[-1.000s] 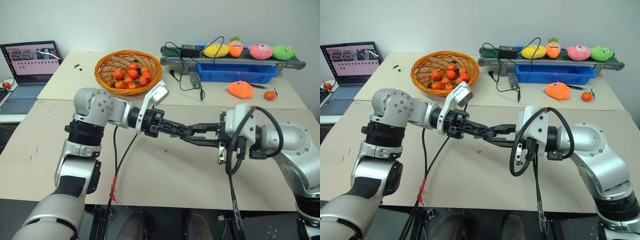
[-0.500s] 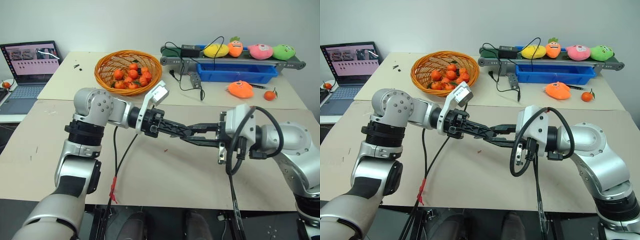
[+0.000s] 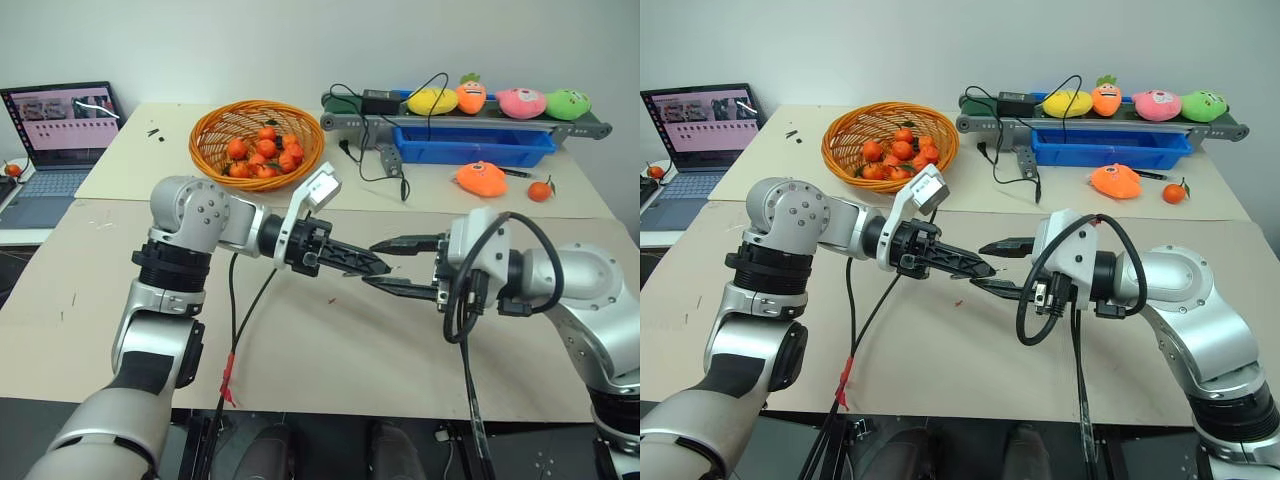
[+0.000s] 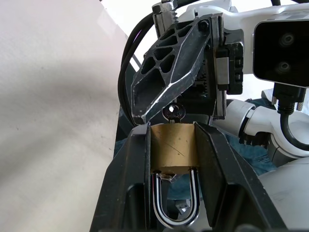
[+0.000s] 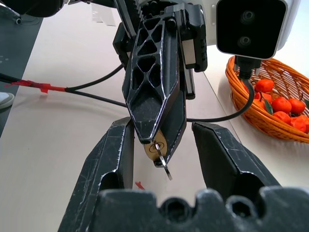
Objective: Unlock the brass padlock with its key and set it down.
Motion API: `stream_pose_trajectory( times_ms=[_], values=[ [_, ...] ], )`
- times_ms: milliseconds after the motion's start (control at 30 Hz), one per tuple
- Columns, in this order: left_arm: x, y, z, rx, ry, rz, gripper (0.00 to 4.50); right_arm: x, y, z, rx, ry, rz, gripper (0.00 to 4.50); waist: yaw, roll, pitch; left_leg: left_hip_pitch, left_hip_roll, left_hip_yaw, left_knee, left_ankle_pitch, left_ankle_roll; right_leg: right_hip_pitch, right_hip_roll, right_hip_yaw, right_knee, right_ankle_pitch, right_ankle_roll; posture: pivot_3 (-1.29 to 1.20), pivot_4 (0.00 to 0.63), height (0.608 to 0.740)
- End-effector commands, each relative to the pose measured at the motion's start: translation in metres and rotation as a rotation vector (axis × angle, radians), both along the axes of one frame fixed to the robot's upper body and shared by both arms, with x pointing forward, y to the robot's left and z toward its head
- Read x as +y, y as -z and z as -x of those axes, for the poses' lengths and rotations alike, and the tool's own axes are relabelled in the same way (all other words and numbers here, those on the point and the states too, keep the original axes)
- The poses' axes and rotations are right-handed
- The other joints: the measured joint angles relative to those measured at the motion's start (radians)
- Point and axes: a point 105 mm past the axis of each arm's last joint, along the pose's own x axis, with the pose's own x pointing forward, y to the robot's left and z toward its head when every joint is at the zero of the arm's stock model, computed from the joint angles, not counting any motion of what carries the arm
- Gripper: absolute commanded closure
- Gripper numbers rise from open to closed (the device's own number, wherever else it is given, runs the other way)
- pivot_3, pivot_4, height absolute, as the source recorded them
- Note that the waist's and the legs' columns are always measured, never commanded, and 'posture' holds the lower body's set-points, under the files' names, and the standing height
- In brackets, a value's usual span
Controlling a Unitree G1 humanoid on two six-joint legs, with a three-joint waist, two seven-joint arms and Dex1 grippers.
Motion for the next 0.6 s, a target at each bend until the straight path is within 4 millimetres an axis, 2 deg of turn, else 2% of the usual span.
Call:
stream_pose_trajectory(
  times_ms=[33, 600],
  values=[
    [-0.0022, -0.0116, 0.0074, -0.034, 0.042, 0.027, 3.66, -0.0035, -0.0127, 0.0039, -0.067, 0.003, -0.009, 2.22, 0.000, 0.000, 0.000, 0.000, 0.000, 0.000, 0.000, 0.000, 0.000, 0.000, 0.000, 0.000, 0.000, 0.000, 0.000, 0.00, 0.150, 0.740],
    [0.0055, -0.0122, -0.0008, -0.045, 0.010, 0.019, 3.66, -0.0089, -0.0127, 0.0079, -0.053, 0.005, -0.008, 2.22, 0.000, 0.000, 0.000, 0.000, 0.000, 0.000, 0.000, 0.000, 0.000, 0.000, 0.000, 0.000, 0.000, 0.000, 0.000, 0.00, 0.150, 0.740]
  ],
)
